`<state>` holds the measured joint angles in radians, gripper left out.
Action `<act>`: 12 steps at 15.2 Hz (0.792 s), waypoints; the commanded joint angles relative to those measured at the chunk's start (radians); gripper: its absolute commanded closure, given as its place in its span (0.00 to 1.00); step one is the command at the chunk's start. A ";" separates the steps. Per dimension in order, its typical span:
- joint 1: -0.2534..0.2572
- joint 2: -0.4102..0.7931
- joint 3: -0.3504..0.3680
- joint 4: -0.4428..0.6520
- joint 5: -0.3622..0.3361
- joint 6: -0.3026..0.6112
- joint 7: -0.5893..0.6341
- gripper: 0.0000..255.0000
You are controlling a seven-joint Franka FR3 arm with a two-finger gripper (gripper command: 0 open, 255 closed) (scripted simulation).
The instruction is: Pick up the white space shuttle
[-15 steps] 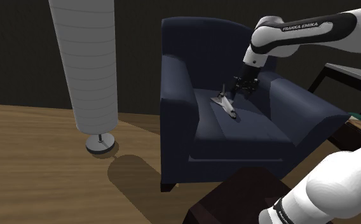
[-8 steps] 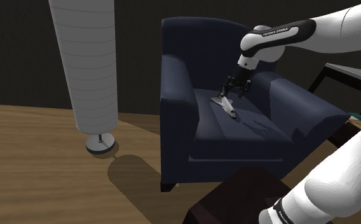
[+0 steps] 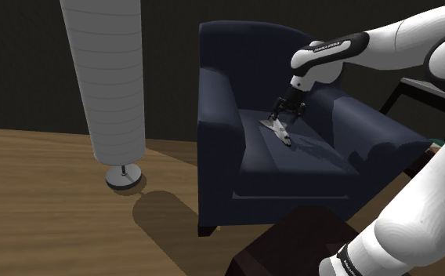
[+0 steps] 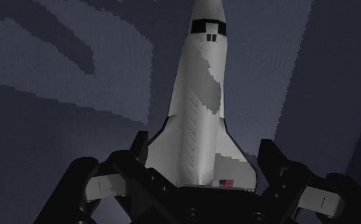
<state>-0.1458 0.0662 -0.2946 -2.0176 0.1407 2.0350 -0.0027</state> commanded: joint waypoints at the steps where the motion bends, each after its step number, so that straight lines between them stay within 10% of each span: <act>1: 0.001 0.010 0.001 -0.015 0.005 0.025 -0.003 0.00; 4: 0.000 0.019 0.002 -0.027 0.010 0.045 -0.008 0.00; 5: 0.000 0.018 0.001 -0.026 0.009 0.043 -0.009 1.00; 12: 0.000 0.018 0.001 -0.026 0.009 0.043 -0.009 1.00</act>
<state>-0.1462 0.0842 -0.2937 -2.0429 0.1500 2.0779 -0.0116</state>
